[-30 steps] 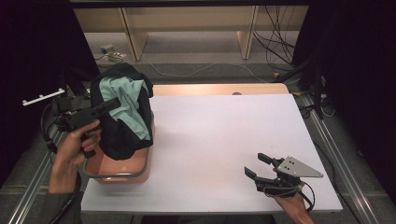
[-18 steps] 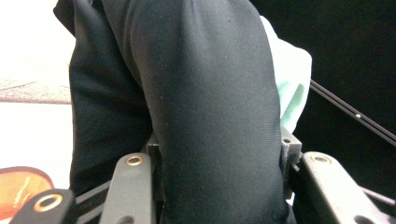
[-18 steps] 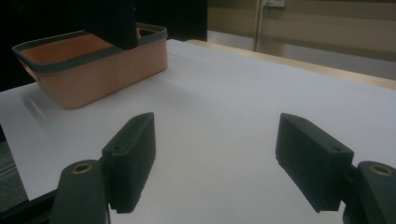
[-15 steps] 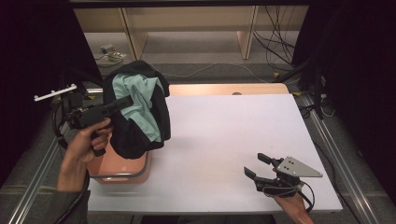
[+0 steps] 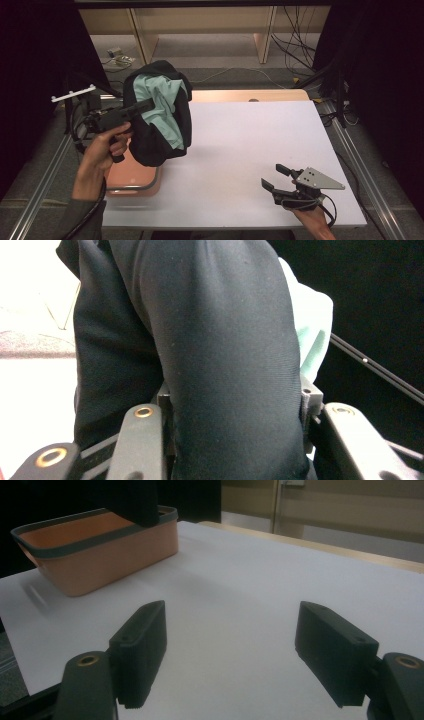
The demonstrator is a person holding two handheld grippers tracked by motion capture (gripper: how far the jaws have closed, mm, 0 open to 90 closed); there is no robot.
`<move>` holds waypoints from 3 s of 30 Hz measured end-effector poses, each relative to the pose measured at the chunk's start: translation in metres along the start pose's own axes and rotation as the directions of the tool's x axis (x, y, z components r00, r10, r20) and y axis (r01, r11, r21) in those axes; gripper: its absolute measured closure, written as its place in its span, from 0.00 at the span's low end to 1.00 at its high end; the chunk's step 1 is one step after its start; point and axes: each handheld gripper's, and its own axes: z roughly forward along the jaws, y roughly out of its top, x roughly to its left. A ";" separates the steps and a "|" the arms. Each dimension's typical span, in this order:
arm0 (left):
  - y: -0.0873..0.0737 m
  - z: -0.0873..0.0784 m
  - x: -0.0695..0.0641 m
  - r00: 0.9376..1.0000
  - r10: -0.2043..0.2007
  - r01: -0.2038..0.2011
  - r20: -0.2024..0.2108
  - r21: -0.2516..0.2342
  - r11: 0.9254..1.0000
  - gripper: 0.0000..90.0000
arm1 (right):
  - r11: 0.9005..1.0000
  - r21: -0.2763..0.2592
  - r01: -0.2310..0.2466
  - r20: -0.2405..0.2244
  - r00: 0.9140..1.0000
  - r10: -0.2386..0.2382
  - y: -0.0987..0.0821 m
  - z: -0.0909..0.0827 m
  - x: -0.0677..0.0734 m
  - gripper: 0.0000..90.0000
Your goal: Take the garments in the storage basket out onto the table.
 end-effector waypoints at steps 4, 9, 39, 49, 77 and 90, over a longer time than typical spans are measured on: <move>-0.004 0.014 -0.002 1.000 -0.001 0.000 0.008 0.028 1.000 0.61 | 1.000 -0.003 0.004 -0.002 1.000 -0.004 0.000 0.000 0.000 0.33; -0.010 0.031 -0.002 1.000 -0.004 0.003 0.016 0.055 0.999 0.61 | 1.000 -0.009 0.002 -0.005 1.000 -0.002 0.000 0.000 0.000 0.33; -0.054 0.107 0.002 1.000 -0.007 0.006 0.005 0.153 0.988 0.60 | 1.000 -0.009 0.007 -0.009 1.000 -0.007 0.000 -0.001 0.000 0.33; -0.076 0.129 0.005 1.000 -0.011 0.013 -0.013 0.179 0.984 0.60 | 1.000 -0.006 0.002 -0.010 1.000 -0.002 0.000 -0.001 0.000 0.33; -0.153 0.174 0.043 0.983 -0.053 0.110 -0.177 0.331 0.937 0.43 | 1.000 -0.008 0.005 -0.017 1.000 -0.005 -0.001 -0.001 0.001 0.33; -0.149 0.175 0.041 0.983 -0.011 0.086 -0.184 0.409 0.909 0.16 | 1.000 -0.007 0.006 -0.015 1.000 -0.006 -0.001 -0.002 0.001 0.33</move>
